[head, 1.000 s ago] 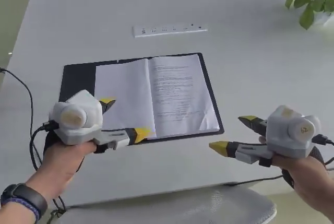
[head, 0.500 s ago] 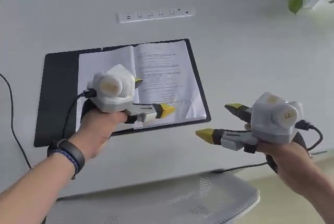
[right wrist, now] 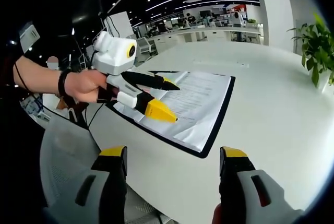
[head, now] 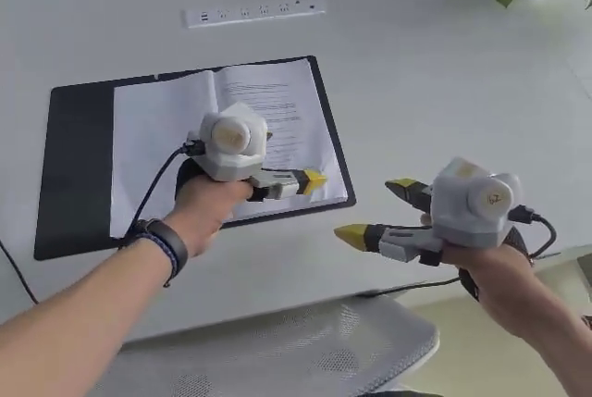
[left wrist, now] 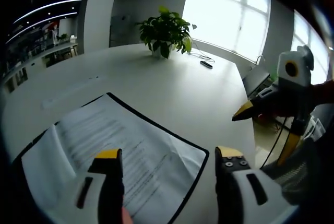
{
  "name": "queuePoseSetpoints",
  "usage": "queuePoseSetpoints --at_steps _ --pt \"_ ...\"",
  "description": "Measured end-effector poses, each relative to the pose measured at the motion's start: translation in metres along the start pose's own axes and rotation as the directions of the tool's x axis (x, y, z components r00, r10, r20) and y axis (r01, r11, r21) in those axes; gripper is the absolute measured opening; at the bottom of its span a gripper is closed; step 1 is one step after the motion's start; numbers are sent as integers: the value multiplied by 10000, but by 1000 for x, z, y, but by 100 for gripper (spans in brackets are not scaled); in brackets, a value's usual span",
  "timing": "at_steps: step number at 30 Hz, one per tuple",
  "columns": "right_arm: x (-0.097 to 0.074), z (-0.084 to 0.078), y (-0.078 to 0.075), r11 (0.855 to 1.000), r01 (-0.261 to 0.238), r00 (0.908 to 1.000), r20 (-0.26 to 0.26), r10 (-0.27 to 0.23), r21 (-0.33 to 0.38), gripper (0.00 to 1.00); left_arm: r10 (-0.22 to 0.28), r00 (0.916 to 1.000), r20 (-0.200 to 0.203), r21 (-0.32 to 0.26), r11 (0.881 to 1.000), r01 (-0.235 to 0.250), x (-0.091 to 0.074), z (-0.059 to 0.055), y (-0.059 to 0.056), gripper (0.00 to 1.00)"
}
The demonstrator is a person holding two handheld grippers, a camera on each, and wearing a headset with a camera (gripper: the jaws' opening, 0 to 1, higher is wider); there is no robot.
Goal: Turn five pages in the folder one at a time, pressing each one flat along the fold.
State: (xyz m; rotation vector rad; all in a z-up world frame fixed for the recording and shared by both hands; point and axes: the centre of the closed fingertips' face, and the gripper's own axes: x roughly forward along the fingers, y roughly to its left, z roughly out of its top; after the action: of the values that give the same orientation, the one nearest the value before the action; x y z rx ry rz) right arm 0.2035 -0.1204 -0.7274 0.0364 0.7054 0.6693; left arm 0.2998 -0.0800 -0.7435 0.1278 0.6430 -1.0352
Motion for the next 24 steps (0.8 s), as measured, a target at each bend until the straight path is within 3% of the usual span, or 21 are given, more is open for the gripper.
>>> queuePoseSetpoints --at_steps 3,8,12,17,20,24 --pt "0 -2 0 10000 -62 9999 -84 61 -35 71 -9 9999 -150 147 9999 11 12 -5 -4 69" --pt "-1 -6 -4 9999 -77 9999 -125 78 99 70 63 9966 -819 346 9994 -35 31 -22 -8 68" --pt "-3 -10 -8 9998 -90 9998 -200 94 191 70 134 9948 -1005 558 9984 -78 39 -27 -10 68" --pt "-2 -14 -13 9992 -126 9997 -205 134 390 69 538 9916 -1175 478 9977 -485 44 -33 -2 67" --pt "0 -14 -15 9986 -156 9997 -198 166 498 68 822 9875 -1343 1055 9921 -683 44 -37 1 64" --pt "4 -10 -15 9983 -228 9997 -119 235 536 68 898 9866 -1362 1213 9899 -734 45 -38 8 60"
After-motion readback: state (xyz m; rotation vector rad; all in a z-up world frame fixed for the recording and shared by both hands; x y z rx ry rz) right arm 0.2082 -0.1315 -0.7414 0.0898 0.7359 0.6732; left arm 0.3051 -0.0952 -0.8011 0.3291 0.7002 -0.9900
